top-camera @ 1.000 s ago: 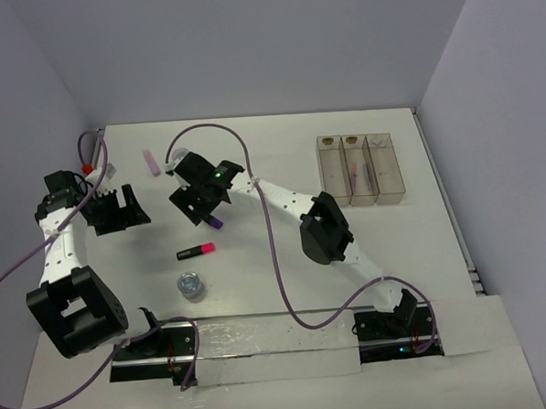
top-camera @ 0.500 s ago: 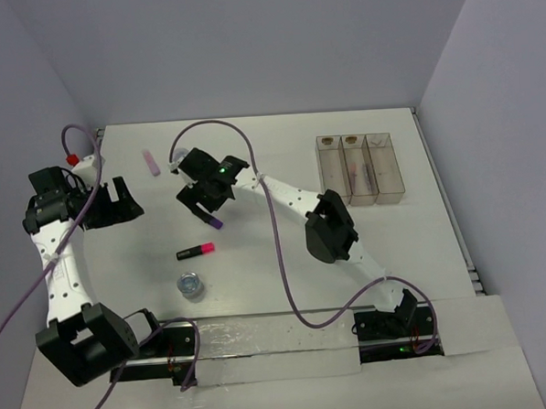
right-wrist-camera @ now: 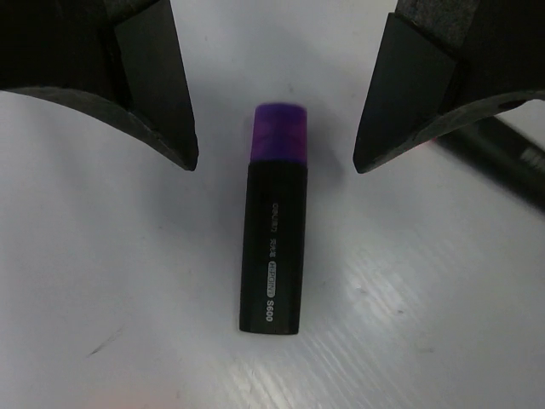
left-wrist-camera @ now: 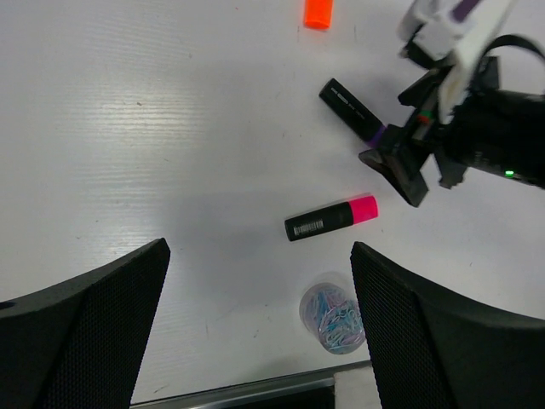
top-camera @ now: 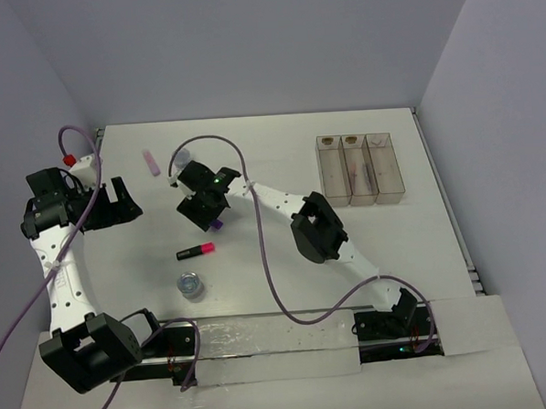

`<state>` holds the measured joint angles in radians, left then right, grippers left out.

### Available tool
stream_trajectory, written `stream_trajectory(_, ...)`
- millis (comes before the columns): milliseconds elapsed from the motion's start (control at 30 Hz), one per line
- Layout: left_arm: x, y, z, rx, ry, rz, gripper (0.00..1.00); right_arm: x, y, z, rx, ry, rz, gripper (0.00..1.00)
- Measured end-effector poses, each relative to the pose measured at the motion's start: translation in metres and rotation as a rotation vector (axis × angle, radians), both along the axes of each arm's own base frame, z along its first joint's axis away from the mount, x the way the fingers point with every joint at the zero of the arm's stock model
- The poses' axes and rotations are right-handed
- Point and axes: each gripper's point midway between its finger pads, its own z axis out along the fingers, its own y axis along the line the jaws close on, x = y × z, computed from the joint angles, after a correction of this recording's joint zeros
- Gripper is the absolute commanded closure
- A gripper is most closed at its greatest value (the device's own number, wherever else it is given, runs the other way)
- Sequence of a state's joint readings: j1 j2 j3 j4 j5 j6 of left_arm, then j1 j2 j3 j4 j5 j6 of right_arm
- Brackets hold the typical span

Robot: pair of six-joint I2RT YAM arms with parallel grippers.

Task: Sort the stationery into containers
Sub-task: Pick up the pen from the center of the board.

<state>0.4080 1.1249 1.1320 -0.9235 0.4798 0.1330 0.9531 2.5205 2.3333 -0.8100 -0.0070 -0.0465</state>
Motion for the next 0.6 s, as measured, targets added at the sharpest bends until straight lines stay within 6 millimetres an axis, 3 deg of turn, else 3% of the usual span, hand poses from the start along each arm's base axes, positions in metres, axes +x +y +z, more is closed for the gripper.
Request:
stream_trajectory(33, 0.001, 0.000, -0.002, -0.003, 0.007, 0.000, 0.06, -0.001, -0.001, -0.013, -0.019, 0.013, -0.002, 0.24)
stream_trajectory(100, 0.001, 0.001, -0.003, -0.005, 0.013, 0.000, 0.06, 0.002, 0.003, -0.020, -0.008, 0.010, -0.010, 0.30)
stream_trajectory(133, 0.001, 0.001, -0.004, -0.006, 0.014, 0.000, 0.06, 0.004, 0.005, -0.022, -0.002, 0.008, -0.015, 0.39)
stream_trajectory(233, 0.001, 0.000, -0.003, -0.005, 0.013, -0.001, 0.06, 0.004, 0.006, -0.025, 0.007, 0.020, -0.034, 0.85)
stream_trajectory(267, 0.001, 0.000, -0.003, -0.005, 0.011, -0.001, 0.06, 0.004, 0.007, -0.025, 0.009, 0.021, -0.041, 0.96)
stream_trajectory(300, 0.001, 0.000, -0.003, -0.004, 0.010, -0.001, 0.06, 0.005, 0.006, -0.025, 0.009, 0.018, -0.050, 1.00)
stream_trajectory(467, -0.001, 0.000, 0.003, 0.005, -0.011, -0.001, 0.05, 0.006, 0.002, -0.024, 0.012, 0.007, -0.071, 1.00)
stream_trajectory(600, -0.004, -0.002, 0.010, 0.016, -0.037, -0.001, 0.05, -0.008, -0.023, -0.020, -0.029, 0.018, -0.083, 1.00)
